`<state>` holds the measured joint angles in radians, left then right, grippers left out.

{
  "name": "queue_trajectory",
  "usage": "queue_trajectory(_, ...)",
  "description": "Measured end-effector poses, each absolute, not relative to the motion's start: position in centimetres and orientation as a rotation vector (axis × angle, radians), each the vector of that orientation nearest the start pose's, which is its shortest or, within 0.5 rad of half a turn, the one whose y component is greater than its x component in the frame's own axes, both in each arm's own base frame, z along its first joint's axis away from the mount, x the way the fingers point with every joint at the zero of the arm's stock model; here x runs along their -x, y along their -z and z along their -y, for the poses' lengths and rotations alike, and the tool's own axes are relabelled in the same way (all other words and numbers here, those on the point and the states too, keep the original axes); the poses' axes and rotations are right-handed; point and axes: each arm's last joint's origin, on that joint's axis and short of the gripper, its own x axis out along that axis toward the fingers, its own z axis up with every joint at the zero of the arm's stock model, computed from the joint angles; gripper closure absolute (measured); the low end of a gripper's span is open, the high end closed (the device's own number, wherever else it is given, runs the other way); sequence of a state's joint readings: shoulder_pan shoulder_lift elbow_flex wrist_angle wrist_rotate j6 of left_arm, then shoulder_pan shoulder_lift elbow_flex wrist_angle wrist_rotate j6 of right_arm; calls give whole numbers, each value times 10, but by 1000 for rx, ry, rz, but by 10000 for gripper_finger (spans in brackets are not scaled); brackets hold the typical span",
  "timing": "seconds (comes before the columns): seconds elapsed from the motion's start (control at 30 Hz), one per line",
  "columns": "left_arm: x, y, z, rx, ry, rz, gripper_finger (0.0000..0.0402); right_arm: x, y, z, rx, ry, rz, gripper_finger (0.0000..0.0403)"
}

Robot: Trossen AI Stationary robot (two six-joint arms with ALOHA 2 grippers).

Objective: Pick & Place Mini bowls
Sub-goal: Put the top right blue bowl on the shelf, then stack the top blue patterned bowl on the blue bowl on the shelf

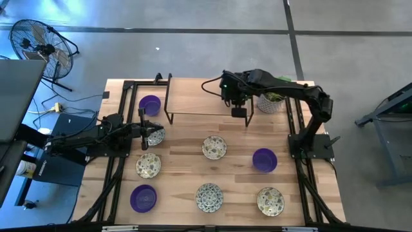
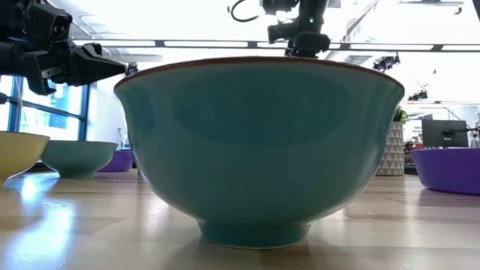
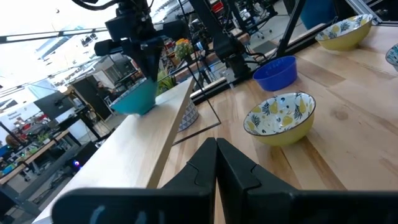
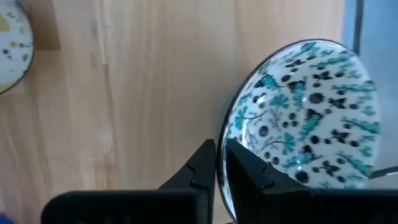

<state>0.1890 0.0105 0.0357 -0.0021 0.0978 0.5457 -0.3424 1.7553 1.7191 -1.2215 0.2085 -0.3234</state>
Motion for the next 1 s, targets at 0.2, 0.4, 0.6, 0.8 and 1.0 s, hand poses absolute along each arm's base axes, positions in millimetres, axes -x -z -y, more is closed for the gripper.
queue_trajectory(0.2,-95,-175,-15,-549,-95,-3,401,-323,-322,122,203,289,-1342,358)
queue_trajectory(0.4,-95,-175,-15,-550,-95,-3,401,-321,-324,118,192,300,-1351,310)
queue_trajectory(0.6,-95,-175,-15,-552,-82,1,401,-316,-339,89,182,291,-1297,309)
queue_trajectory(0.8,-95,-175,-13,-550,-13,22,401,-307,-363,48,158,259,-1179,392)
queue_trajectory(1.0,-95,-175,-12,-544,-2,25,401,-293,-349,11,148,174,-926,385)
